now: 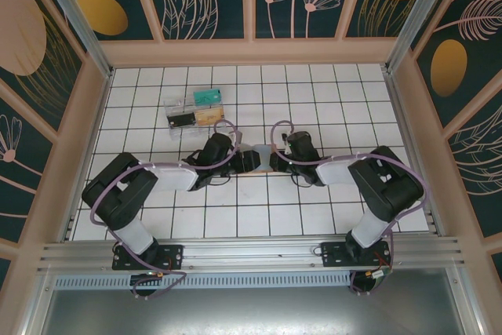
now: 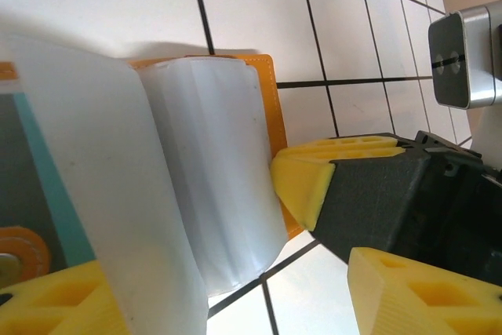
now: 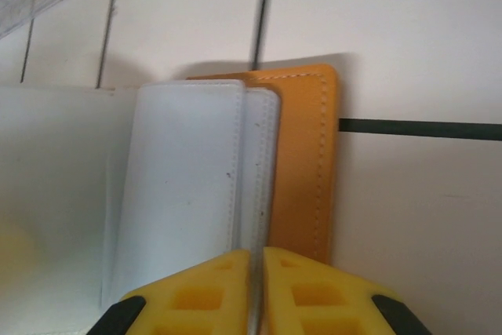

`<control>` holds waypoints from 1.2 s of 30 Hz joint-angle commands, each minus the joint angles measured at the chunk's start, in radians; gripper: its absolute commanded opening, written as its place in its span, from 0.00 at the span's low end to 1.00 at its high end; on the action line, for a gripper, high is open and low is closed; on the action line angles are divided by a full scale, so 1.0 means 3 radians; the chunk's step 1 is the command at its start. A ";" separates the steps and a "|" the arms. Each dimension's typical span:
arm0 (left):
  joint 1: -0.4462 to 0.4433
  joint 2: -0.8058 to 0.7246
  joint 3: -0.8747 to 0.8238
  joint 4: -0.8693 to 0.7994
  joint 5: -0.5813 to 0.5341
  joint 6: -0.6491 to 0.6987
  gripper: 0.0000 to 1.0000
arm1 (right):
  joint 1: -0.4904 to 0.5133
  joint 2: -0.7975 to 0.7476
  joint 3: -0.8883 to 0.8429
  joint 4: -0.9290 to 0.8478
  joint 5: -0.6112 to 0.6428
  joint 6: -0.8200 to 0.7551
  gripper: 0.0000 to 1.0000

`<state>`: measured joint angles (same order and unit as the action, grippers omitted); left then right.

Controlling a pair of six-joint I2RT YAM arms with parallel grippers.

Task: Take the credit cards out of the card holder

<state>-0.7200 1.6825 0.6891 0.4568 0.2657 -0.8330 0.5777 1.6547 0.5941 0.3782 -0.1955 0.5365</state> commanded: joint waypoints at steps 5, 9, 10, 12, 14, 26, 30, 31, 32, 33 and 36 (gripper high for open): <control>-0.0146 0.0318 0.0298 0.0187 0.0060 -0.0081 0.65 | -0.0248 -0.0088 -0.0162 0.0097 -0.0041 0.0215 0.15; -0.0177 0.0349 0.0410 0.0187 0.0011 -0.0083 0.64 | -0.0254 -0.0166 -0.0208 0.0133 -0.0001 0.0229 0.15; -0.0189 0.0366 0.0443 0.0188 0.0026 -0.0084 0.64 | -0.0251 -0.0197 -0.0226 0.0142 0.0023 0.0236 0.15; -0.0215 0.0403 0.0518 0.0166 0.0034 -0.0078 0.64 | -0.0269 -0.0297 -0.0280 0.0160 0.0106 0.0263 0.15; -0.0247 0.0437 0.0563 0.0179 0.0032 -0.0072 0.64 | -0.0289 -0.0423 -0.0363 0.0187 0.0202 0.0287 0.16; -0.0366 0.0704 0.0699 0.0180 0.0034 -0.0180 0.62 | -0.0448 -0.0865 -0.0604 0.0186 0.0435 0.0373 0.17; -0.0362 0.0523 0.0589 0.0163 -0.0125 -0.0153 0.59 | -0.0453 -0.0910 -0.0618 0.0186 0.0434 0.0354 0.20; -0.0361 0.0454 0.0585 0.0108 -0.0165 -0.0114 0.59 | -0.0452 -0.0916 -0.0620 0.0189 0.0436 0.0352 0.20; -0.0360 0.0393 0.0589 0.0042 -0.0193 -0.0067 0.58 | -0.0453 -0.0927 -0.0630 0.0200 0.0432 0.0349 0.21; -0.0360 0.0354 0.0597 -0.0004 -0.0216 -0.0017 0.58 | -0.0453 -0.0942 -0.0636 0.0209 0.0436 0.0349 0.21; -0.0361 0.0409 0.0685 -0.0151 -0.0215 0.0034 0.57 | -0.0453 -0.0994 -0.0654 0.0225 0.0452 0.0352 0.22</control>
<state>-0.8276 1.8240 0.8719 0.4549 0.2237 -0.8574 0.4503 1.3914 0.4103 0.4217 -0.0772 0.6357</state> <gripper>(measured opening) 0.574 0.215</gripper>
